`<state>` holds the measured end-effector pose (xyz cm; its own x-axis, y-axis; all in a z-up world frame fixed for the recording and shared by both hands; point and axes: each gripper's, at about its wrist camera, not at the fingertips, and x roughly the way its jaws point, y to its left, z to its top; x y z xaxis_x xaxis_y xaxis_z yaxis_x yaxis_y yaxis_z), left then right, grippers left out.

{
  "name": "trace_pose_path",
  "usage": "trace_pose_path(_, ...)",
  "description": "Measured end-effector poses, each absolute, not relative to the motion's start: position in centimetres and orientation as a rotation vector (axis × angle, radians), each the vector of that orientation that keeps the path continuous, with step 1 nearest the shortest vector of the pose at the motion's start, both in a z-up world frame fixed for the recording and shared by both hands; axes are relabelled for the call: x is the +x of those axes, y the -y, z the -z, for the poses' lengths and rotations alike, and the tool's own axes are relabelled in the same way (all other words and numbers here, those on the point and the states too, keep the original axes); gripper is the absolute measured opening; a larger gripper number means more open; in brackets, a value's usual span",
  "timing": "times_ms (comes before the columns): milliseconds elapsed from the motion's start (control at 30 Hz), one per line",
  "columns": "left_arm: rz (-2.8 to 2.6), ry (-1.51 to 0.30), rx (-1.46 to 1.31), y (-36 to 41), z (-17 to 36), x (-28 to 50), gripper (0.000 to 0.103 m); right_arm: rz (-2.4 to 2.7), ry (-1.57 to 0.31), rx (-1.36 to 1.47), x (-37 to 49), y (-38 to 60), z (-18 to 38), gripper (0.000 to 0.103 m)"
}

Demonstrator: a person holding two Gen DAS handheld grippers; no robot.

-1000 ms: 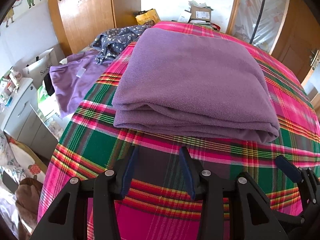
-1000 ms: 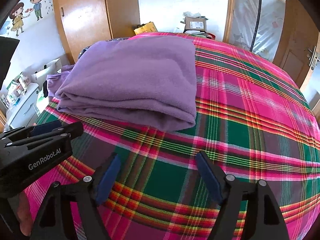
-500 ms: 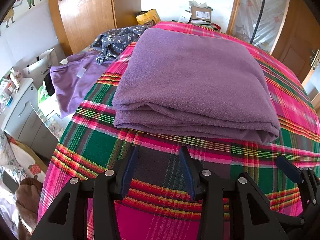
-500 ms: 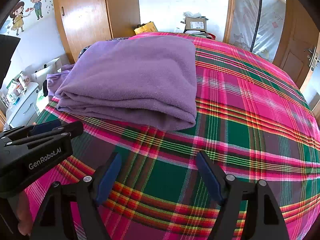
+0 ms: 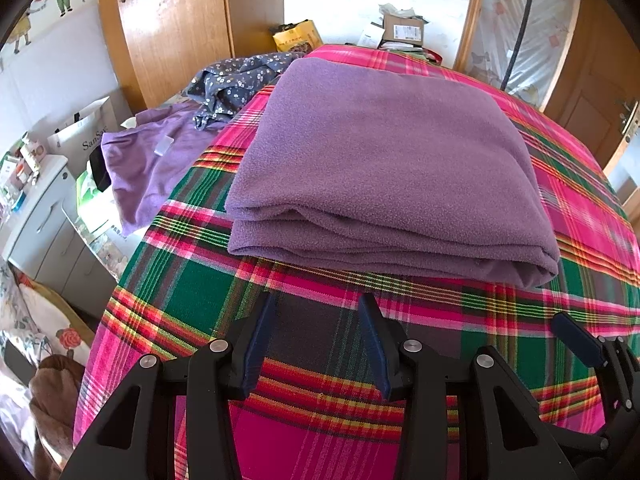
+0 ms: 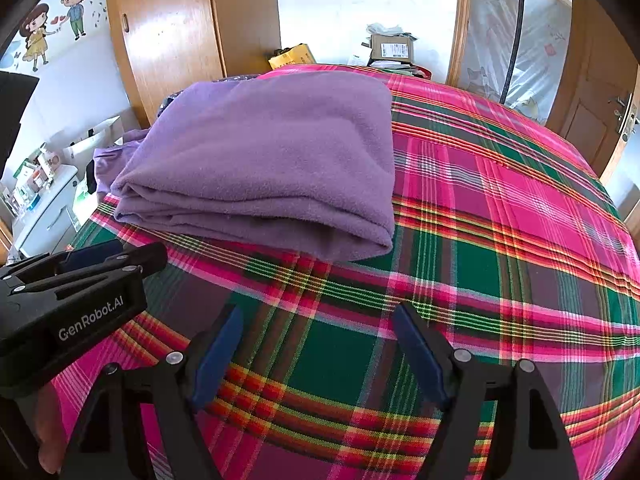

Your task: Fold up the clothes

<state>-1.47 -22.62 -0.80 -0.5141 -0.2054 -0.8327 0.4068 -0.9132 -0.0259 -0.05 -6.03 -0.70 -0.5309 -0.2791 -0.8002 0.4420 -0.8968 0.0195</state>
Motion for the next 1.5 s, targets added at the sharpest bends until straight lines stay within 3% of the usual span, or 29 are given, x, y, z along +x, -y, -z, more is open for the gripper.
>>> trace_pose_path(1500,2.442,-0.291,1.283,22.47,0.91,-1.44,0.045,2.423,-0.275,1.218,0.10,6.22,0.88,0.081)
